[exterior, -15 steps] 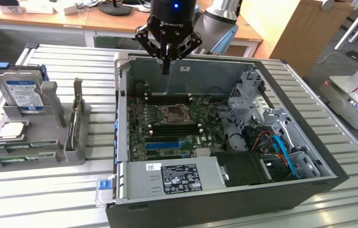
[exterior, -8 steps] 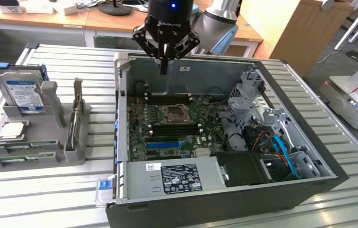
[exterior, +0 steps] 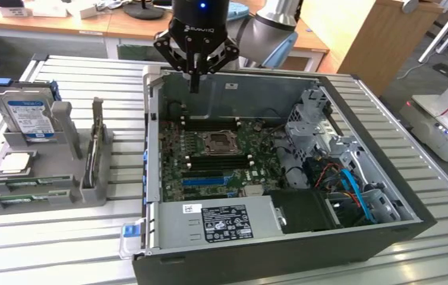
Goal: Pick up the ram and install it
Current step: 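Reach for the ram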
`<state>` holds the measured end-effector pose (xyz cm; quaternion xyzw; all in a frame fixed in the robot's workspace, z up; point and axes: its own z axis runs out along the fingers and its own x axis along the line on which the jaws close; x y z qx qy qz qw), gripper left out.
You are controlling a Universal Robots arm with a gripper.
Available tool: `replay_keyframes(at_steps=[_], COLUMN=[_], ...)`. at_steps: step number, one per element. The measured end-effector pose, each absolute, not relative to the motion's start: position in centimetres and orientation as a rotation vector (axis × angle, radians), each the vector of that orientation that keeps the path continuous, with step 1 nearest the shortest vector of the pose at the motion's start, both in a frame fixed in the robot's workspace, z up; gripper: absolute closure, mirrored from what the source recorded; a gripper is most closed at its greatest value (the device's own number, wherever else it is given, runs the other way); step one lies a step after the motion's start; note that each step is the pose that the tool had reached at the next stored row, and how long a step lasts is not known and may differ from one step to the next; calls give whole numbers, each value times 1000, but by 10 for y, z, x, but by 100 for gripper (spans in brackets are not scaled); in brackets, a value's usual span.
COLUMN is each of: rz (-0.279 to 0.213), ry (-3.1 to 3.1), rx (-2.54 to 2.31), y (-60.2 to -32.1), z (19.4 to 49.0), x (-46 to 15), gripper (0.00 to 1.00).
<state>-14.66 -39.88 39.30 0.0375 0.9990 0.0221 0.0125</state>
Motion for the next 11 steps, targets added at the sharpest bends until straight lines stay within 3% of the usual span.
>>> replay_keyframes(at_steps=[11], rz=[69], ry=[3114], rx=[117], y=[-399], z=[393], x=[-179], gripper=[89])
